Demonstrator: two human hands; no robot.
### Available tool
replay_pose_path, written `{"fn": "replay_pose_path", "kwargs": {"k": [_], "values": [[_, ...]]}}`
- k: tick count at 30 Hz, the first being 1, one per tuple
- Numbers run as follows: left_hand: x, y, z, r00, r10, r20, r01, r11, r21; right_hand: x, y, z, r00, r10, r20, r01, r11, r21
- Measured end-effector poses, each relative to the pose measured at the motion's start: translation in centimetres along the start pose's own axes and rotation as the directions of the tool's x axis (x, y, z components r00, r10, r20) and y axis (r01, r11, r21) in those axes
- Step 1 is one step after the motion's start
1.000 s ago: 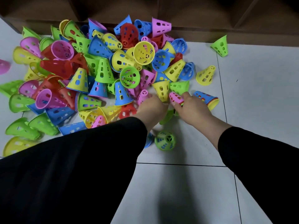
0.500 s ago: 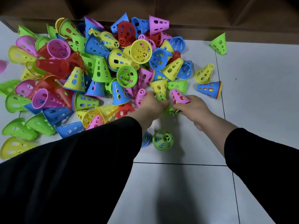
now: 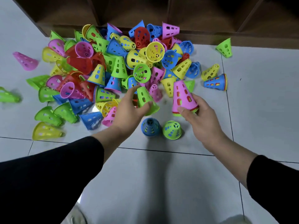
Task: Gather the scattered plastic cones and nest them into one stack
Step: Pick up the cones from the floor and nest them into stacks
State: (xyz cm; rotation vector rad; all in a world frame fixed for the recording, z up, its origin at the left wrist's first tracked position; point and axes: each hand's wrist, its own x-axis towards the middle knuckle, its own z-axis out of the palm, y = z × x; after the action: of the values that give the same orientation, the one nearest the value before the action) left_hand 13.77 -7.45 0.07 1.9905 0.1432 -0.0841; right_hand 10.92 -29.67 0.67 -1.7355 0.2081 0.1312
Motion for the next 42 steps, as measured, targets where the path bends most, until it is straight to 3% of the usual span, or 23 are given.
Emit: {"fn": "replay_pose_path", "kwargs": {"k": [3,7,13,17,19,21,24,28,32,36,42], "values": [[-2.6,-1.4,0.2,0.992,0.122,0.031,-0.125,0.987,0.101,-2.6,1.7,0.8,0.998,-0.005,0.067,0.010,0.997,-0.070],[-4.1,-3.5,1.8,0.980,0.159,0.120,-0.186,0.948,0.259,-3.6,4.7,1.3,0.995,0.025,0.100,0.006,0.952,-0.305],[-4.0,-5.6,3.3,0.985,-0.020,0.173,-0.056,0.905,0.422,-2.1,7.6,1.2,0.978,0.194,0.082,-0.125,0.849,-0.513],[-3.7,-5.1,3.0,0.970,-0.005,0.242,-0.103,0.896,0.431,-2.0,6.5,1.2,0.974,0.135,0.181,0.008,0.781,-0.625],[-3.7,-5.0,2.2,0.978,0.101,0.181,-0.172,0.886,0.432,-1.9,4.7,0.9,0.976,0.065,0.210,0.068,0.819,-0.570],[-3.3,-5.4,0.9,0.978,0.209,0.008,-0.187,0.855,0.484,-1.0,3.0,0.9,0.973,-0.064,0.220,0.171,0.843,-0.510],[-1.6,-6.9,-1.9,0.961,0.187,-0.203,-0.029,0.801,0.599,2.0,1.1,2.7,0.965,-0.214,0.153,0.262,0.838,-0.479],[0.4,-8.0,-4.5,0.980,-0.048,-0.195,0.177,0.659,0.731,6.0,-1.1,7.2,0.979,0.033,0.202,0.093,0.809,-0.580],[1.0,-9.2,-5.3,0.985,-0.120,-0.126,0.170,0.529,0.832,8.9,-1.4,11.2,0.936,0.265,0.233,0.016,0.626,-0.779],[0.8,-10.0,-5.2,0.990,-0.091,-0.111,0.144,0.601,0.786,11.1,-1.3,14.2,0.907,0.396,0.142,-0.163,0.642,-0.749],[0.8,-10.1,-5.3,0.979,-0.190,-0.076,0.186,0.674,0.715,12.2,0.8,16.6,0.883,0.458,0.099,-0.266,0.663,-0.700]]}}
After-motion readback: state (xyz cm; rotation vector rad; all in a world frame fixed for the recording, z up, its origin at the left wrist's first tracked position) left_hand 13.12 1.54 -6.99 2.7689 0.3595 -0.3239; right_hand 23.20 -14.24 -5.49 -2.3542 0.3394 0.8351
